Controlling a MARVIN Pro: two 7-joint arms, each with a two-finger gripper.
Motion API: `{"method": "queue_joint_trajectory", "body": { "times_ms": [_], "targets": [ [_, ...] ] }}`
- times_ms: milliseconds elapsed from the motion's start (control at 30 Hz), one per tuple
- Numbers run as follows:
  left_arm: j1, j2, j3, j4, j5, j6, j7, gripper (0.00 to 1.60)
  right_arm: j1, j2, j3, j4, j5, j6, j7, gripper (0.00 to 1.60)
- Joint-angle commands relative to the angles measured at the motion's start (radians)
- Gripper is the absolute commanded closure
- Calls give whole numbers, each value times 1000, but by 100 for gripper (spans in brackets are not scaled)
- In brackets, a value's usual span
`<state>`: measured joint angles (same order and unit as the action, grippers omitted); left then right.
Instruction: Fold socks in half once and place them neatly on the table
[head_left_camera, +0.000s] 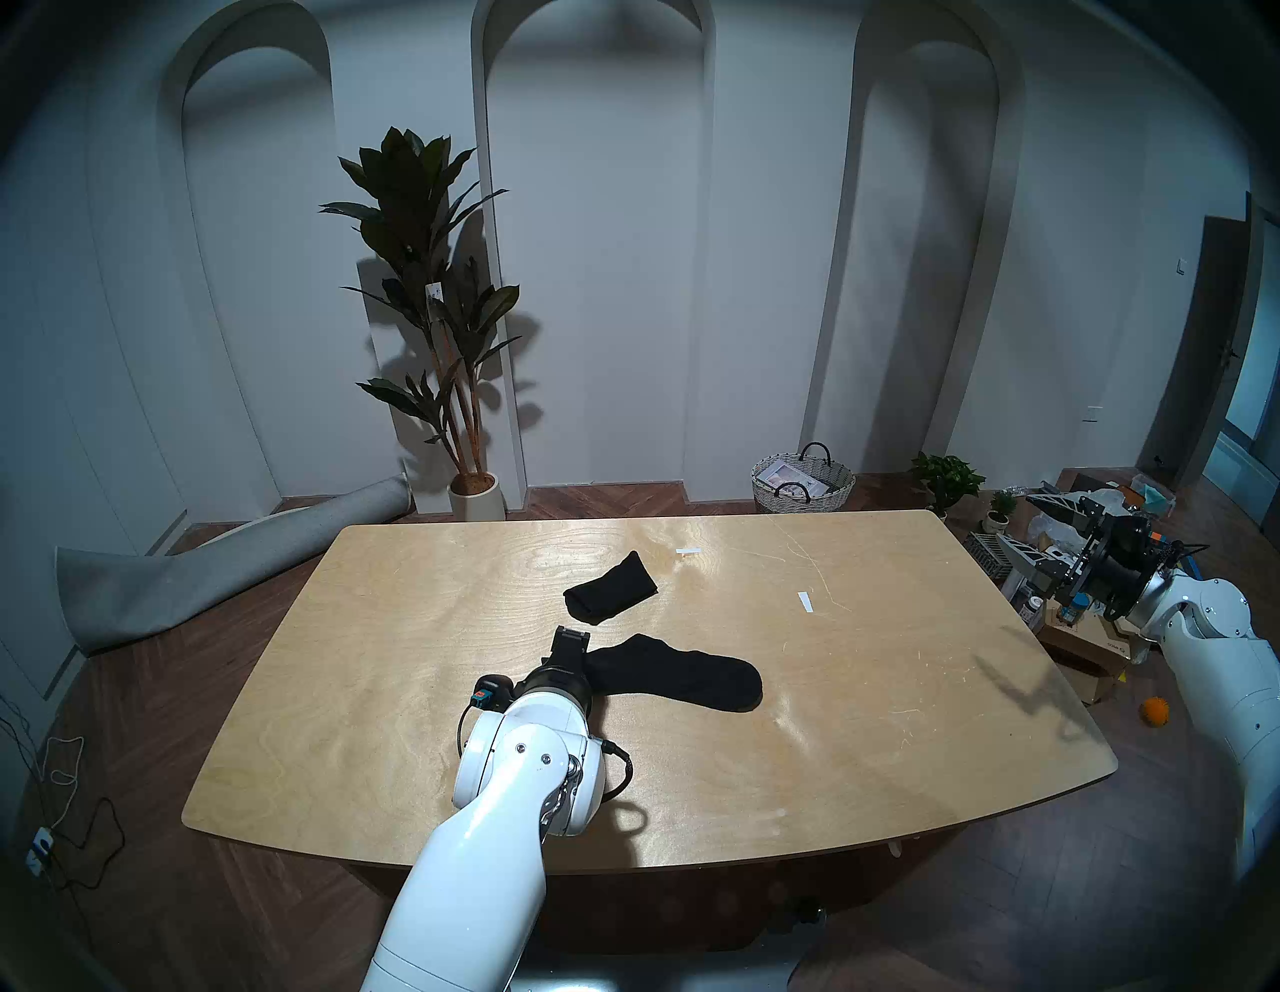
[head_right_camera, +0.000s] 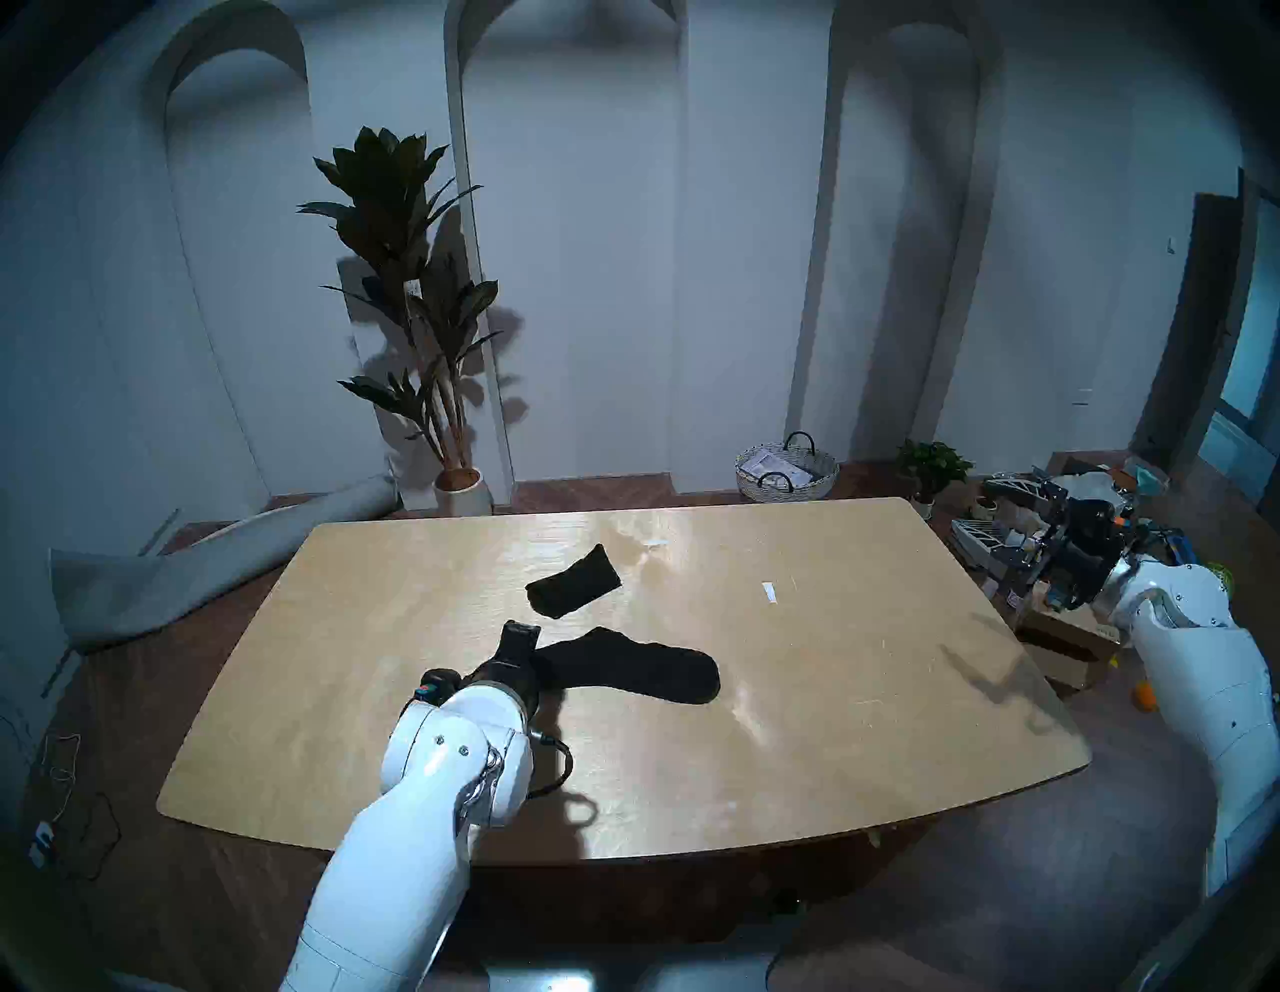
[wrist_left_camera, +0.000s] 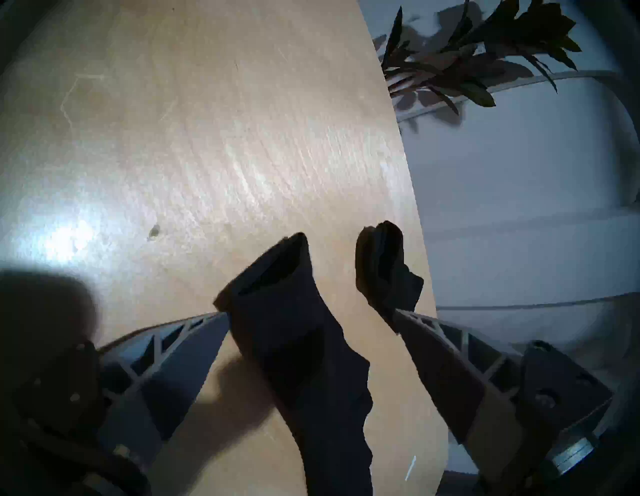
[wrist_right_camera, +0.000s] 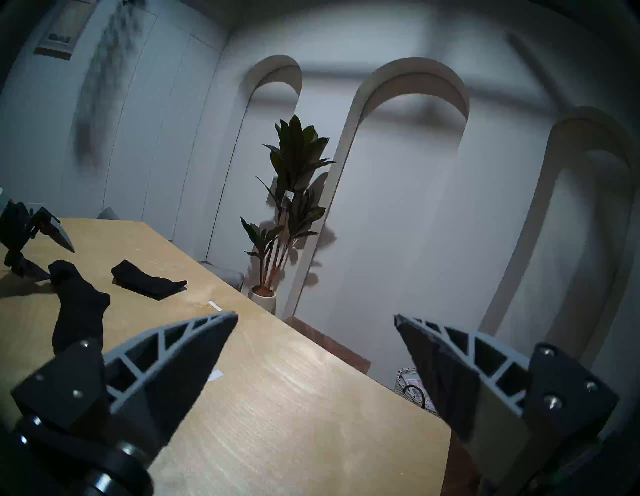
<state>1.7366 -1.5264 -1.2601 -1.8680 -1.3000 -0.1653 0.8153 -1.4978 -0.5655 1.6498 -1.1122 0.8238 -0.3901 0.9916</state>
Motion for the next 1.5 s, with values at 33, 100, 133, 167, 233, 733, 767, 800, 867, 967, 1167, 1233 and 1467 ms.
{"method": "queue_joint_trajectory", "body": {
  "times_ms": [33, 100, 133, 167, 233, 733, 767, 800, 867, 967, 1167, 1233, 1467],
  "targets": [
    [-47, -14, -9, 33, 1, -18, -31, 0, 54, 0, 11, 9, 24, -25, 38, 0],
    [-52, -15, -14, 44, 0, -21, -36, 0, 59, -1, 9, 11, 25, -24, 44, 0],
    [-54, -13, -14, 48, 1, -20, -38, 0, 60, -1, 9, 10, 26, -24, 47, 0],
    [-56, -13, -15, 52, 3, -20, -40, 0, 62, -2, 9, 10, 27, -24, 51, 0],
    [-66, -8, -15, 76, -10, 0, -43, 0, 60, -1, 13, 5, 32, -25, 59, 0],
    [-80, 5, -13, 151, -17, 35, -61, 46, 11, 12, 66, -38, 54, -23, 61, 0],
    [-80, 5, -13, 153, -18, 34, -64, 70, 5, 14, 71, -42, 55, -23, 60, 0],
    [-79, 5, -15, 155, -21, 33, -65, 82, -5, 16, 78, -48, 57, -21, 59, 0],
    [-77, 8, -15, 159, -18, 29, -73, 88, -21, 18, 90, -58, 59, -21, 55, 0],
    [-70, 15, -19, 163, -13, 18, -86, 128, -53, 23, 114, -78, 62, -18, 46, 0],
    [-47, 26, -22, 121, 28, -24, -87, 160, -87, 24, 139, -97, 62, -17, 34, 0],
    [-38, 37, -19, 99, 68, -49, -77, 160, -98, 22, 145, -103, 62, -19, 34, 0],
    [0, 78, -17, 20, 181, -100, -44, 160, -133, 11, 160, -140, 62, -19, 27, 0]
  ]
}}
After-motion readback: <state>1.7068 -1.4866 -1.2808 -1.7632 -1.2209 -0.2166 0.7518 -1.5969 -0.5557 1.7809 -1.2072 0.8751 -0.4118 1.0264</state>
